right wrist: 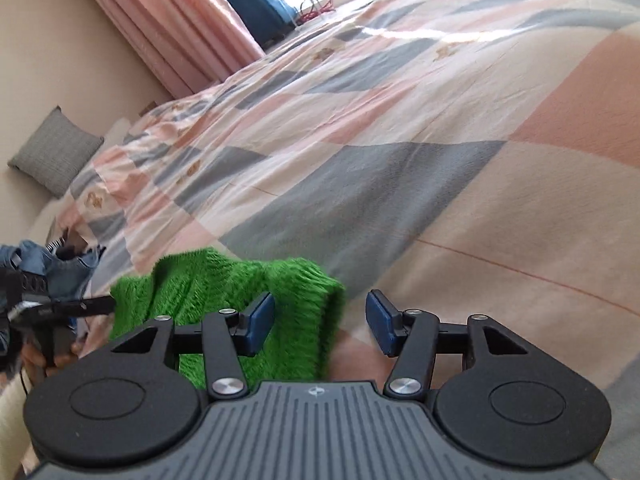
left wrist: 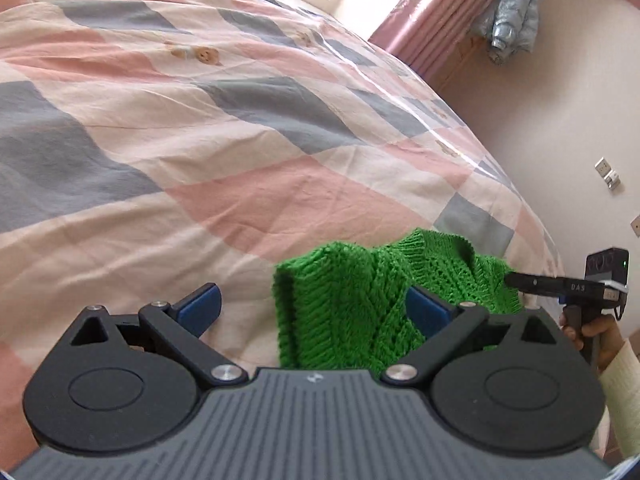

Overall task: Fold clothes
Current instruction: 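Grasp the vest side edge with the right gripper while the left gripper grasps the other side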

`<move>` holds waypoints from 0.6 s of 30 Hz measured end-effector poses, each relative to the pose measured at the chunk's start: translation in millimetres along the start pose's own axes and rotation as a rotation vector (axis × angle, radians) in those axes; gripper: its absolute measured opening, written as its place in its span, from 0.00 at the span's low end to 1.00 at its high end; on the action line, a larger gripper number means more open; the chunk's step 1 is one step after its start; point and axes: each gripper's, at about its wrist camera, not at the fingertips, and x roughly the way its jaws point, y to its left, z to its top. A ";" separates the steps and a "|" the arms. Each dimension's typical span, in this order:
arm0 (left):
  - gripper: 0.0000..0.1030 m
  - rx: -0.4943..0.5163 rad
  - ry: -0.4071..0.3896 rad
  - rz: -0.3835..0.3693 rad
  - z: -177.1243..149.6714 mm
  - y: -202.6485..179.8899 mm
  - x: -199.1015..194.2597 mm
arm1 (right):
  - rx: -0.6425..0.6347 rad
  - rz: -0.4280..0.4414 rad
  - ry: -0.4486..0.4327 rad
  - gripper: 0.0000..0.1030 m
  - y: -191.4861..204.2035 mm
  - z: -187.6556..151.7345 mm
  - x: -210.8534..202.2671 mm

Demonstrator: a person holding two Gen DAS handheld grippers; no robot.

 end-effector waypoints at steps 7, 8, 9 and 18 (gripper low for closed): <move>0.07 0.155 -0.048 -0.032 -2.0 -40.0 -37.4 | -0.164 -0.054 -0.084 0.07 42.8 -5.4 -38.9; 0.07 0.173 -0.067 -0.040 -2.9 -48.8 -54.7 | -0.185 -0.045 -0.120 0.07 51.4 -7.5 -55.8; 0.07 0.184 -0.088 -0.046 -3.9 -58.2 -73.7 | -0.213 -0.035 -0.156 0.07 61.3 -12.0 -76.1; 0.11 0.385 -0.240 -0.178 -128.6 -161.7 -254.9 | -0.293 0.074 -0.320 0.07 118.6 -151.2 -257.7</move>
